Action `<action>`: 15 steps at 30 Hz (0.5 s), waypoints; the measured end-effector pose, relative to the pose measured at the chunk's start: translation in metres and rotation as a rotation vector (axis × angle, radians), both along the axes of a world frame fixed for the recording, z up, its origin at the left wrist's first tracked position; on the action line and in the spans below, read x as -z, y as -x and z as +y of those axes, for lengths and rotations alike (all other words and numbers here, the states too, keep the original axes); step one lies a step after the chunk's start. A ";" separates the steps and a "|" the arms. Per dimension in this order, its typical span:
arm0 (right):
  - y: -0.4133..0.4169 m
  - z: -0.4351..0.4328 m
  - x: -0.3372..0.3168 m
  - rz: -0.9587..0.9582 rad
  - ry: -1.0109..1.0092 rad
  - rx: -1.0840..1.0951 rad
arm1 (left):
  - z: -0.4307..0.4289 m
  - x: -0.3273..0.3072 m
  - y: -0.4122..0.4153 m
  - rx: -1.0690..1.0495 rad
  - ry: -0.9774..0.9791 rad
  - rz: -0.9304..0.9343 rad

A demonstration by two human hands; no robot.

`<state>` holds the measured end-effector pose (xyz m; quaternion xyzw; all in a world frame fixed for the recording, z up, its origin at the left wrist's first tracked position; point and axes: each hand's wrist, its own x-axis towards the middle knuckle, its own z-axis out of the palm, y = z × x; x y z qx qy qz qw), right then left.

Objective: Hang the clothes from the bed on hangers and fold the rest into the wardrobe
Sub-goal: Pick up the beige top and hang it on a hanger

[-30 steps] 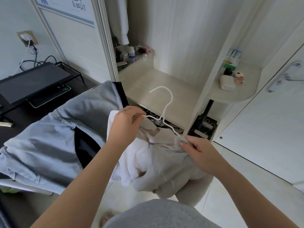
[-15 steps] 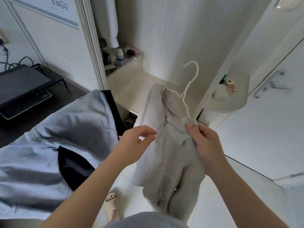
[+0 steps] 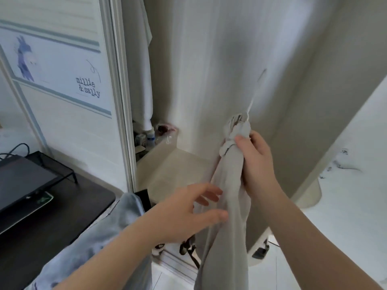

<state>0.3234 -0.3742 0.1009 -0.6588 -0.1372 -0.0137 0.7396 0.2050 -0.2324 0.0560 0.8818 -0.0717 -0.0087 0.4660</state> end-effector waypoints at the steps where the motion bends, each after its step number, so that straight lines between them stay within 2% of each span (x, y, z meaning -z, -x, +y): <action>1: -0.008 0.011 -0.011 -0.032 -0.003 0.009 | 0.009 -0.009 -0.006 0.007 -0.037 -0.012; 9: -0.068 0.090 -0.113 -0.277 -0.113 -0.002 | 0.074 -0.089 -0.073 -0.114 -0.052 -0.318; 15: -0.120 0.135 -0.201 -0.469 -0.115 -0.005 | 0.119 -0.158 -0.134 -0.222 -0.151 -0.487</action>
